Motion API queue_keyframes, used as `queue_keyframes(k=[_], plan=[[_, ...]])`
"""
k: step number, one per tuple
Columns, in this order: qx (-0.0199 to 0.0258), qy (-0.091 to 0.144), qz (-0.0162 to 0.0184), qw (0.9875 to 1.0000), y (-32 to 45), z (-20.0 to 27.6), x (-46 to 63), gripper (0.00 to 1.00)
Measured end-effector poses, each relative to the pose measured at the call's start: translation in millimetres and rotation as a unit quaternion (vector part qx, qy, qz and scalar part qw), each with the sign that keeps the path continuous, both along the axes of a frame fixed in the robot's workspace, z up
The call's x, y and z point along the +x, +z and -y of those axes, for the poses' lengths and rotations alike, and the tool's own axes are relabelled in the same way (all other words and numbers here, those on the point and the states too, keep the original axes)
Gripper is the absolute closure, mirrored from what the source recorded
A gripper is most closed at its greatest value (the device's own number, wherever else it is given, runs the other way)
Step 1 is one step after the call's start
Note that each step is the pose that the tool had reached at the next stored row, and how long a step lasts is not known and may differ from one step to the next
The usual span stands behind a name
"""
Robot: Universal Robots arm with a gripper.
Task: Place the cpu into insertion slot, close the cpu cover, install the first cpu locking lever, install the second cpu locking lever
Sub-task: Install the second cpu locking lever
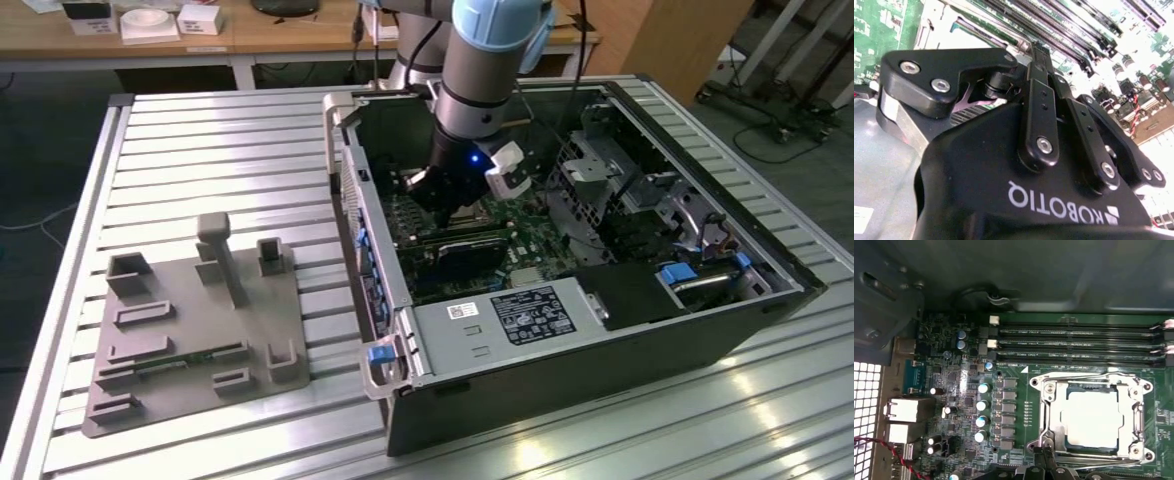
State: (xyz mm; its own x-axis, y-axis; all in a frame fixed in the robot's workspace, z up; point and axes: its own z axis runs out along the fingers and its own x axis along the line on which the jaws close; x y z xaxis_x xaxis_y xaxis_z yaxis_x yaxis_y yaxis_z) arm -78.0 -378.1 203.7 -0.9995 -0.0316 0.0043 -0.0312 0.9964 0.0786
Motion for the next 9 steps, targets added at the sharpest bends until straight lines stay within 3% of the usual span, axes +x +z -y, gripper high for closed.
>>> queue_keyframes(k=[3, 9], plan=[[0.0032, 0.000, 0.0000, 1.0000, 1.5, 2.5, 0.0, 0.90], [0.0083, 0.000, 0.0000, 1.0000, 3.2, 13.5, 0.0, 0.90]])
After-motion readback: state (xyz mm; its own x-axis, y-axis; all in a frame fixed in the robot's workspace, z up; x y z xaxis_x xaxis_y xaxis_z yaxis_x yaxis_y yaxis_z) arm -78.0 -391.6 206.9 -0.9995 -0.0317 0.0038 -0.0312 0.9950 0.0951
